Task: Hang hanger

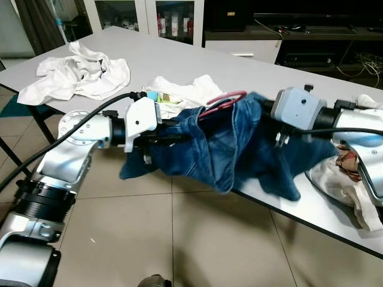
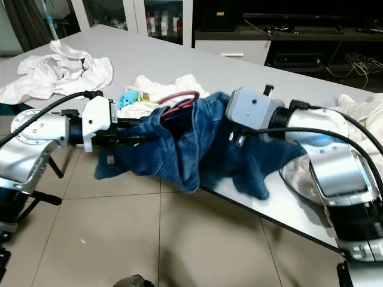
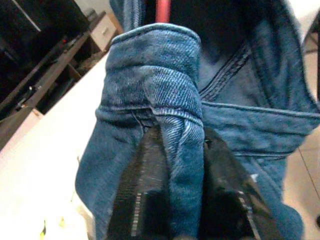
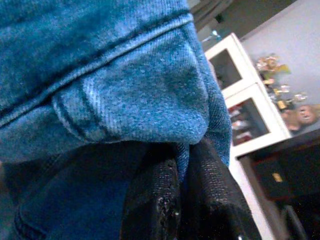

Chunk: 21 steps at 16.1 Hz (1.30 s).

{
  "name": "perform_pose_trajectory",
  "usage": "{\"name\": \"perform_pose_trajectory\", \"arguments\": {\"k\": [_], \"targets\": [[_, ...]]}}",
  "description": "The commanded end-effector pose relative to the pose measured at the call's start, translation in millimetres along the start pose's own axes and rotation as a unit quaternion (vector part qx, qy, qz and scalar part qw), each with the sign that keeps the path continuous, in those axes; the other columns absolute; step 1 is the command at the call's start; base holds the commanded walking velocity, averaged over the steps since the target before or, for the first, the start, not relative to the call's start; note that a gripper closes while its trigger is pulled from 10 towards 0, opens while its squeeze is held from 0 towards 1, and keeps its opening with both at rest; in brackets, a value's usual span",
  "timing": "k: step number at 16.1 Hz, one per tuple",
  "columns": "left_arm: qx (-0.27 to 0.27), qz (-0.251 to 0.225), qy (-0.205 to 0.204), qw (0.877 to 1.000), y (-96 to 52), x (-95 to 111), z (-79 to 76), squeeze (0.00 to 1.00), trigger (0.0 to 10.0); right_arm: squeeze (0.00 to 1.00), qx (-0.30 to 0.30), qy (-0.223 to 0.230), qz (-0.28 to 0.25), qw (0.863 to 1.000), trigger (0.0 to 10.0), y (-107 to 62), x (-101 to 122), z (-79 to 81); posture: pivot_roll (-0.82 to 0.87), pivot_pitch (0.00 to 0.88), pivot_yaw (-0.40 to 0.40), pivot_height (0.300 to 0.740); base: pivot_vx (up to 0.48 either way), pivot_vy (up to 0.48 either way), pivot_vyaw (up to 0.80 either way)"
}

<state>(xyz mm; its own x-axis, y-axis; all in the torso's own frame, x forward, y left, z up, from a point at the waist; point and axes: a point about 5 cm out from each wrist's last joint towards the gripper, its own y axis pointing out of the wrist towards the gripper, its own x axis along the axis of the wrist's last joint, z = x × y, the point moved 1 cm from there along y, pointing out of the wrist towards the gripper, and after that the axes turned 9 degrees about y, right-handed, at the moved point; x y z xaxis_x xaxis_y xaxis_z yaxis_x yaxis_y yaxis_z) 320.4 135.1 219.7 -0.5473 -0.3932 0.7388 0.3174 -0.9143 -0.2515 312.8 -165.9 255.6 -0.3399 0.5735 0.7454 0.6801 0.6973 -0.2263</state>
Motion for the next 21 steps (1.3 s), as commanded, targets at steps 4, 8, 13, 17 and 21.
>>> {"name": "perform_pose_trajectory", "arguments": {"k": [4, 8, 13, 17, 21], "targets": [[-0.010, -0.021, -0.007, 1.000, 8.6, 3, -8.0, 0.00, 0.0, 0.00, -0.017, -0.014, -0.030, 0.999, 10.0, 0.5, 12, -5.7, 0.02, 0.000, 0.008, 0.723, 0.000, 0.000, 0.00], [0.001, -0.026, -0.012, 1.000, 9.5, 3, -8.1, 0.00, 0.0, 1.00, 0.029, 0.016, -0.044, 0.998, 10.0, -5.8, 14, 0.6, 0.02, 0.000, 0.003, 0.723, 0.000, 0.000, 0.00], [0.017, -0.033, -0.019, 0.999, 9.4, 2, -6.7, 0.00, 0.0, 0.00, 0.043, 0.065, -0.055, 0.995, 10.0, -11.3, 8, 3.1, 0.02, 0.000, 0.006, 0.723, 0.000, 0.000, 0.00], [0.027, -0.041, -0.028, 0.998, 8.7, 2, -6.2, 0.00, 0.0, 0.00, 0.123, 0.141, -0.056, 0.981, 10.0, -40.2, -2, 16.3, 0.02, 0.000, 0.005, 0.723, 0.000, 0.000, 0.00], [0.029, -0.042, -0.029, 0.998, 9.3, 2, -6.1, 0.00, 0.0, 1.00, 0.109, 0.165, -0.055, 0.979, 10.0, -51.3, -7, 13.1, 0.01, 0.000, 0.008, 0.723, 0.000, 0.000, 0.00]]}}
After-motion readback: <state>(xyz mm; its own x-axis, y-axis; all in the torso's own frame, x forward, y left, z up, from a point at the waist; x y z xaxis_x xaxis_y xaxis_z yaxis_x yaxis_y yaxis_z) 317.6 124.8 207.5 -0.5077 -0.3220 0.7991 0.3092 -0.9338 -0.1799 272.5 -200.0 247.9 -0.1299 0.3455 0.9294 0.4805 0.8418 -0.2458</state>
